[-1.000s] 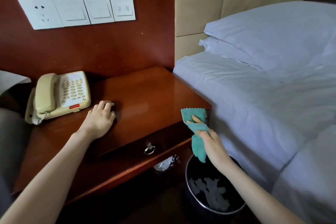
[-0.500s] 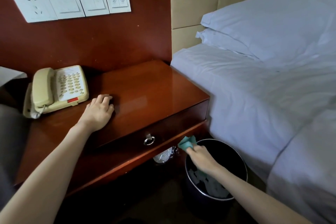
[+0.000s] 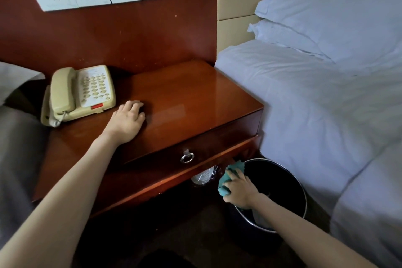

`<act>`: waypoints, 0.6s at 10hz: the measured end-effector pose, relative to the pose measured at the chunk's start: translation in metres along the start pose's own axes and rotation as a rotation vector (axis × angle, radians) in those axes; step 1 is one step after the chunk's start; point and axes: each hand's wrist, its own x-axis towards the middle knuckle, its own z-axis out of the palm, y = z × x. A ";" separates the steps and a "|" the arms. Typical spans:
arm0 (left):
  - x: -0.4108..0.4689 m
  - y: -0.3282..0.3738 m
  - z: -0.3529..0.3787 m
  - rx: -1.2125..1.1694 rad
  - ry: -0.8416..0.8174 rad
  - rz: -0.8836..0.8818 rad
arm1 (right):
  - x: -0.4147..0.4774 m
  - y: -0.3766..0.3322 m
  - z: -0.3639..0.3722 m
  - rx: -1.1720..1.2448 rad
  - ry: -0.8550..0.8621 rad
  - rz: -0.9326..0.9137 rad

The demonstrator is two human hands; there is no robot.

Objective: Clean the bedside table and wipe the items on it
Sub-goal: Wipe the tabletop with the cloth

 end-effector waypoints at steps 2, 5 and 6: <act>0.000 0.001 -0.001 0.006 0.001 0.000 | -0.006 0.008 -0.005 0.071 -0.123 -0.026; -0.009 0.009 -0.010 -0.019 0.011 0.022 | -0.020 0.019 -0.042 0.295 -0.020 0.005; -0.018 0.015 -0.018 -0.012 0.072 0.074 | -0.026 0.016 -0.071 0.351 0.043 -0.060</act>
